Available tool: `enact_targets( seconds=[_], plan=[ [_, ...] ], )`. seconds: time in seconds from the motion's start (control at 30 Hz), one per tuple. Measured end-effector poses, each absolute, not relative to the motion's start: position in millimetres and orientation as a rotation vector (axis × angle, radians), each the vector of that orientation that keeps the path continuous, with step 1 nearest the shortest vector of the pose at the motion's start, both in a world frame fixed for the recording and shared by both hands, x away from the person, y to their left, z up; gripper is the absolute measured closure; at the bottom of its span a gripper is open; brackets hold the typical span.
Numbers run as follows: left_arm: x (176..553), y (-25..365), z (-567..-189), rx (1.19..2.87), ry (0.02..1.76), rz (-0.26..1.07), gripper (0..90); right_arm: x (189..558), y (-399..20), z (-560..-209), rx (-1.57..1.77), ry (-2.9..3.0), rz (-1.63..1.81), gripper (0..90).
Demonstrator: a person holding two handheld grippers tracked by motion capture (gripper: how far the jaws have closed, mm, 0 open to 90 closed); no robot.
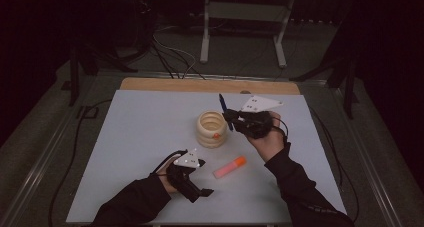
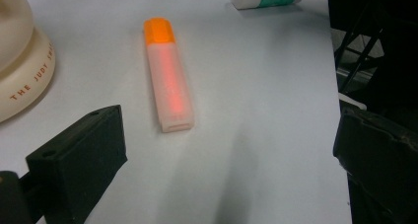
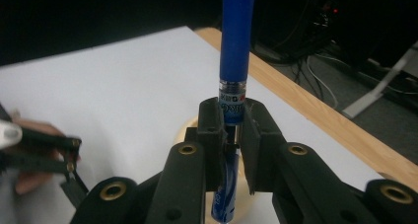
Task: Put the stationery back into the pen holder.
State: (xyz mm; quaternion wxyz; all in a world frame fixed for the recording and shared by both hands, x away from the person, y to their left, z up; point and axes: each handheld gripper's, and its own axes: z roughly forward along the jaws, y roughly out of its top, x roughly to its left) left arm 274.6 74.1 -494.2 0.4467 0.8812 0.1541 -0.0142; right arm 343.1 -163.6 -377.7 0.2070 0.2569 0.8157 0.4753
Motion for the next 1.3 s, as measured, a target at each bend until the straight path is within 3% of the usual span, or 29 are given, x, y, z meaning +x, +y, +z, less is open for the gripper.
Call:
enact_targets(
  seconds=[0.6,1.3],
  plan=[
    [274.8,75.2,-494.6,2.171,0.381,-0.046,0.2,371.2,-146.9,-379.6,0.914,2.192,1.493,79.5],
    [274.7,76.4,-492.3,2.169,0.376,-0.048,0.2,398.5,-127.4,-415.7,1.060,2.191,1.462,79.5]
  ],
)
